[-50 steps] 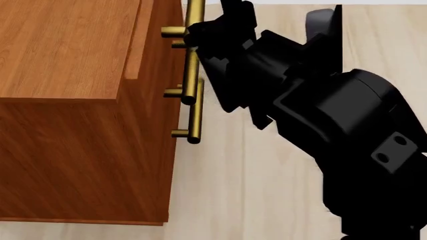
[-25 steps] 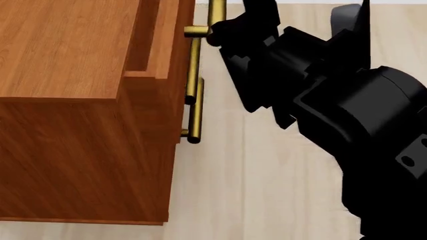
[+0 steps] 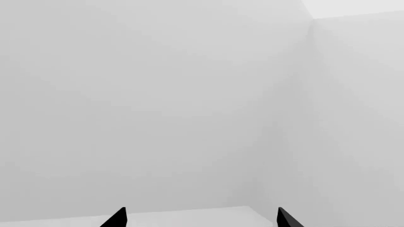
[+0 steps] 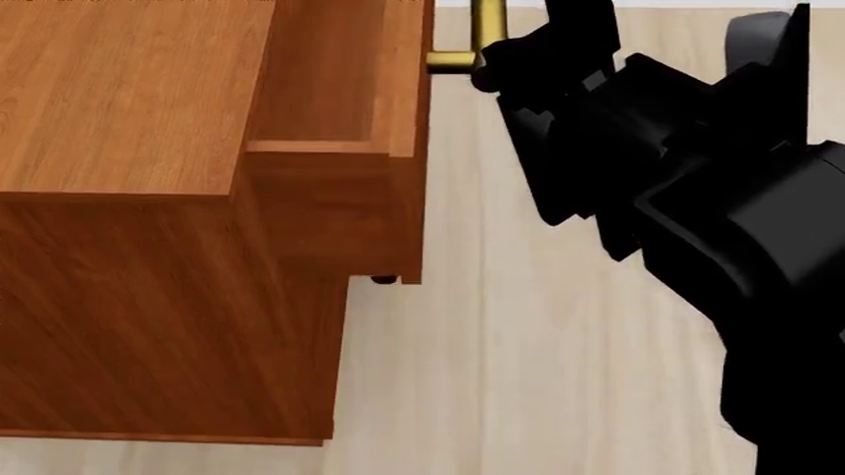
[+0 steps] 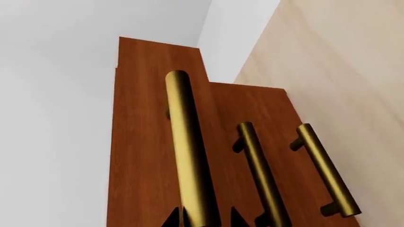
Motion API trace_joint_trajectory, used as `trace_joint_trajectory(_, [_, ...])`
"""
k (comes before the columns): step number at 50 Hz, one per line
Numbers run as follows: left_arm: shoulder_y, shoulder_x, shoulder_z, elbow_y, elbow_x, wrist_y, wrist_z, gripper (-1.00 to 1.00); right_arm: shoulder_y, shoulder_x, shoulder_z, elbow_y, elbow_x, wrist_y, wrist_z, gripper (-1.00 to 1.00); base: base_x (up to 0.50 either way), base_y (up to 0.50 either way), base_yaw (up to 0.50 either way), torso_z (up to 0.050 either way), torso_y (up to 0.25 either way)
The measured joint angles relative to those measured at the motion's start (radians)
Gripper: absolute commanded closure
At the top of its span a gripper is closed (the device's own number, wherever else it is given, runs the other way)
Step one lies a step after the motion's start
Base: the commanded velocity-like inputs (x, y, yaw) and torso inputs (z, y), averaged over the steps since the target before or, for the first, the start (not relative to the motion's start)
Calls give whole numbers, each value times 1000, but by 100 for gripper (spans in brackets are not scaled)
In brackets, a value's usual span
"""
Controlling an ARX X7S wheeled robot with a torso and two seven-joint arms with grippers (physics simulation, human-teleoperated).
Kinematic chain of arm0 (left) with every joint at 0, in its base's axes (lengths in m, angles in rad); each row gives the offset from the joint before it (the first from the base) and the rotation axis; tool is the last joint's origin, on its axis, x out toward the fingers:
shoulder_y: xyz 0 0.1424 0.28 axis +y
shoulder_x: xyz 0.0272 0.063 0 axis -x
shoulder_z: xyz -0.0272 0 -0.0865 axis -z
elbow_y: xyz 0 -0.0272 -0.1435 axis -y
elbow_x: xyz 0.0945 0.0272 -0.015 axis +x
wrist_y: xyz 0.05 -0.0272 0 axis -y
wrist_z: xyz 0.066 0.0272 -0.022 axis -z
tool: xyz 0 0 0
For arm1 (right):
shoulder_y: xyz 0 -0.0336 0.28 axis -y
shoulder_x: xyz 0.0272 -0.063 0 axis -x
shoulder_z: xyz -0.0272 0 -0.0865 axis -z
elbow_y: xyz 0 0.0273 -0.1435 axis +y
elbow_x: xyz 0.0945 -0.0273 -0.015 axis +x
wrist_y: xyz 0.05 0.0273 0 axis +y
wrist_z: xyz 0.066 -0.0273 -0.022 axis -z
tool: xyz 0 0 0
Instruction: Close the bottom drawer of the cabinet and open the top drawer.
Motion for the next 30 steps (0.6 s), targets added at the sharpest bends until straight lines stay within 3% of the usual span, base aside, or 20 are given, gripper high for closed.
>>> trace_joint_trajectory(22, [1, -4, 4, 4, 3, -6, -8, -100, -15, 45, 22, -24, -11, -6, 3, 100, 4, 0, 0, 1, 3])
trace_joint_trajectory(23, [1, -4, 4, 4, 3, -6, -8, -100, -15, 45, 22, -24, -13, -6, 3, -100, 0, 0, 0, 10, 0])
trace_joint_trajectory(30, [1, -5, 4, 4, 2, -6, -9, -100, 14, 51, 54, -30, -22, -43, -50, -100, 0, 0, 0, 0, 0])
